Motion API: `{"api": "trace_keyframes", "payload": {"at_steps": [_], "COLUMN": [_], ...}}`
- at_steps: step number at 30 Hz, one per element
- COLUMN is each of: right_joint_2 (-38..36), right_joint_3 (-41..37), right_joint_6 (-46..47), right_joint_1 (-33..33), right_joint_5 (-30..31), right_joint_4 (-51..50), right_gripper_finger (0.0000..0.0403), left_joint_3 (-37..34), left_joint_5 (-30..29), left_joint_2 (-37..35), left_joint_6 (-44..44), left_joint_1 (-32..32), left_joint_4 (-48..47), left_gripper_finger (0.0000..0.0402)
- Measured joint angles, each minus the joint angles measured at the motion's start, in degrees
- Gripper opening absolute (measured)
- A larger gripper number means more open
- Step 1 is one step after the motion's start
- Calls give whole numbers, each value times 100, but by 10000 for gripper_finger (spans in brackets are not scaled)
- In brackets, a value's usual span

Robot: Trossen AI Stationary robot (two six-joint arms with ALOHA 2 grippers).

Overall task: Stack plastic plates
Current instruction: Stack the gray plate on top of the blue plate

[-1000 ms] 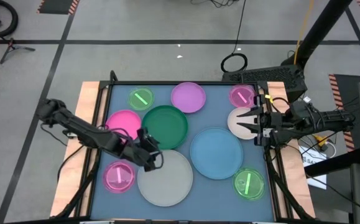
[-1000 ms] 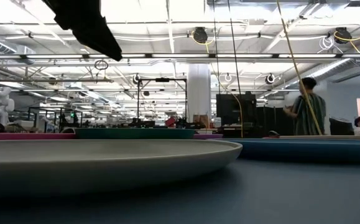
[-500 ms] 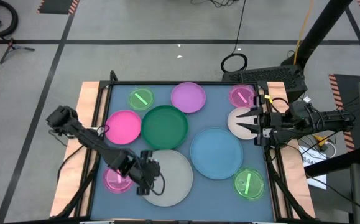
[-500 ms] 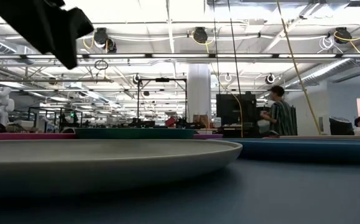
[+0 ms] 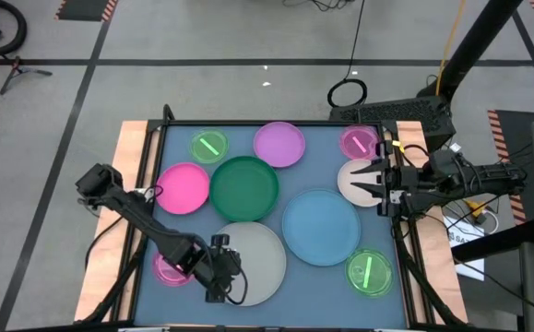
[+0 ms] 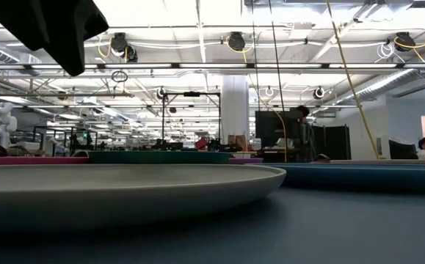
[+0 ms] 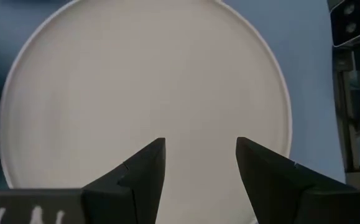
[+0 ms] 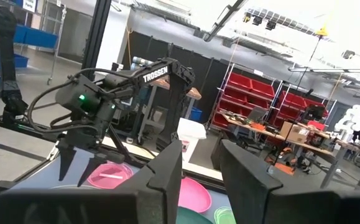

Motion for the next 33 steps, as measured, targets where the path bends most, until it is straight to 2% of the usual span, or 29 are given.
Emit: {"api": "trace_keyframes", "payload": {"at_steps": [3, 9, 16, 20, 24, 33], "right_joint_2": [-2, 0, -2, -2, -2, -1], "right_joint_3": [0, 0, 0, 0, 0, 0], "right_joint_6": [-1, -57, -62, -63, -80, -109], "right_joint_1": [0, 0, 0, 0, 0, 0], "right_joint_5": [0, 0, 0, 0, 0, 0], "right_joint_4": [-32, -90, -90, -90, -87, -83], "right_gripper_finger": [102, 102, 102, 102, 102, 102], "left_joint_3": [0, 31, 173, 286, 640, 1922], "left_joint_5": [36, 566, 573, 341, 272, 199], "left_joint_2": [2, 2, 2, 62, 382, 1304], "left_joint_6": [-117, -473, -664, -822, -678, -518], "left_joint_1": [-49, -120, -359, -463, -534, -659], "left_joint_4": [126, 224, 216, 211, -120, -1157], "left_gripper_finger": [202, 203, 203, 203, 203, 202]}}
